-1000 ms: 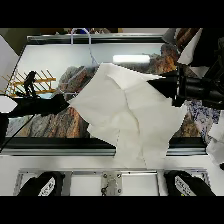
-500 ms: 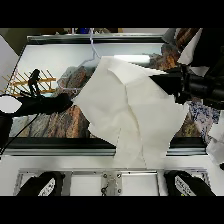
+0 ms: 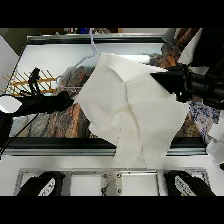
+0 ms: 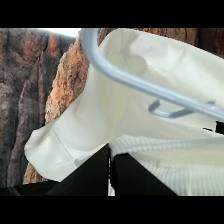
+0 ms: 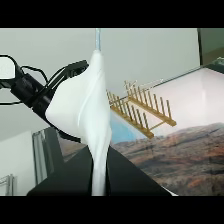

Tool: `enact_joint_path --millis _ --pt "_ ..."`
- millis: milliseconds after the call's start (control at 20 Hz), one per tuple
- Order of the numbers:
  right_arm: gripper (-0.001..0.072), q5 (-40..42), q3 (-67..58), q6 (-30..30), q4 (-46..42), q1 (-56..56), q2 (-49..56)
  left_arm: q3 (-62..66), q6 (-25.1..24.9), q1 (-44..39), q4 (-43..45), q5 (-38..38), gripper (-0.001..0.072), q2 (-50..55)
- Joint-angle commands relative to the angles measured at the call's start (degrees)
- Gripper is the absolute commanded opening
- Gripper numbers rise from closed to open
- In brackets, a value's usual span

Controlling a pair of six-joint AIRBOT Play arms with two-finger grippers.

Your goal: Fold the clothes and pants, and hang the long-sleeved shirts on hangers.

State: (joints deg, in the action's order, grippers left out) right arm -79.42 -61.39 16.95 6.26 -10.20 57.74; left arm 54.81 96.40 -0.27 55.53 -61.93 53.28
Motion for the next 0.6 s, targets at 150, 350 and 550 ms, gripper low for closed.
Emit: enact_joint_path --millis 150,350,550 --pt "0.0025 -0.46 0.0 3.1 1.29 -0.02 0.02 0.04 -0.07 5.35 0.42 -0.07 0.0017 -0.02" --pt "0.0025 -0.5 0.0 3.48 1.53 -0.02 0.0 0.04 -0.61 5.49 0.44 -0.04 0.0017 0.0" --pt "0.0026 0.11 0.0 3.48 6.16 0.0 0.0 0.02 -0.63 3.37 0.52 -0.63 0.0017 0.0"
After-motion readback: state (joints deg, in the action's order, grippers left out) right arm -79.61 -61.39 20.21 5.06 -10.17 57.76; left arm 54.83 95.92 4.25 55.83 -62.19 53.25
